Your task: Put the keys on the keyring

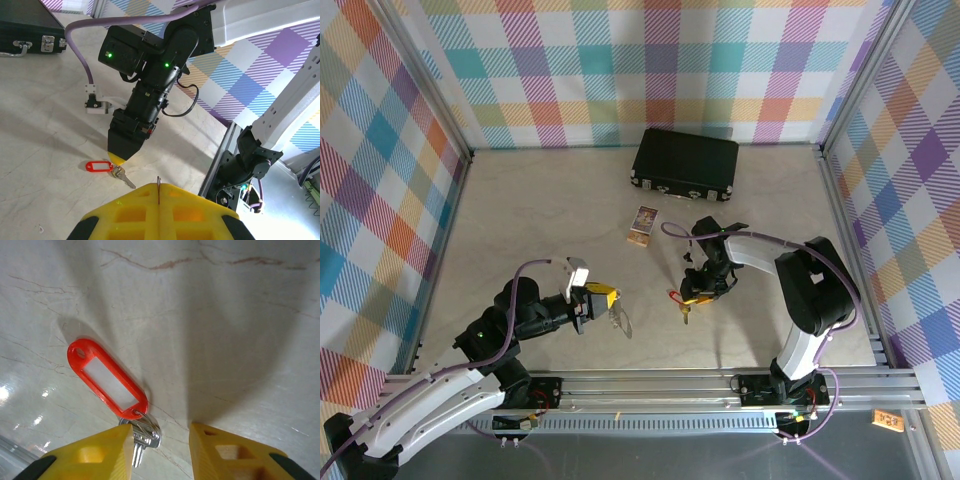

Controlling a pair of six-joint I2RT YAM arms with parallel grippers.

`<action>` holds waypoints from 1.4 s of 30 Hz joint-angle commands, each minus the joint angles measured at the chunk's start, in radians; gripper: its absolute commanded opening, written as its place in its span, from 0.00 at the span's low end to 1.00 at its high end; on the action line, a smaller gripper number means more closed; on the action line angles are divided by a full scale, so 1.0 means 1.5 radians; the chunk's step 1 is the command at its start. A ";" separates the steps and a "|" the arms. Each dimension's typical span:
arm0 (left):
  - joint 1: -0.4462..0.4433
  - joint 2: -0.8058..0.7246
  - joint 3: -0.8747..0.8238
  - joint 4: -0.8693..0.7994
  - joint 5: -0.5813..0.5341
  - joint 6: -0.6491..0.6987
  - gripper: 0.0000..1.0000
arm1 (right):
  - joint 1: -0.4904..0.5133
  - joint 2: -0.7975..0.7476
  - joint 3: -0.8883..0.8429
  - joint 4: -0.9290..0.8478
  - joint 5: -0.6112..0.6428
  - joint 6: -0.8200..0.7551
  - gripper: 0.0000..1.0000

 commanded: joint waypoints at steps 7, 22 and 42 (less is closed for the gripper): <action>-0.005 0.005 0.007 0.042 0.016 -0.005 0.00 | -0.002 0.020 -0.016 0.042 -0.035 -0.017 0.30; -0.004 0.006 0.003 0.049 0.020 -0.007 0.00 | -0.002 0.027 -0.024 0.053 -0.064 -0.022 0.24; -0.004 -0.002 -0.007 0.054 0.018 -0.015 0.00 | 0.001 0.012 -0.037 0.049 -0.067 -0.029 0.18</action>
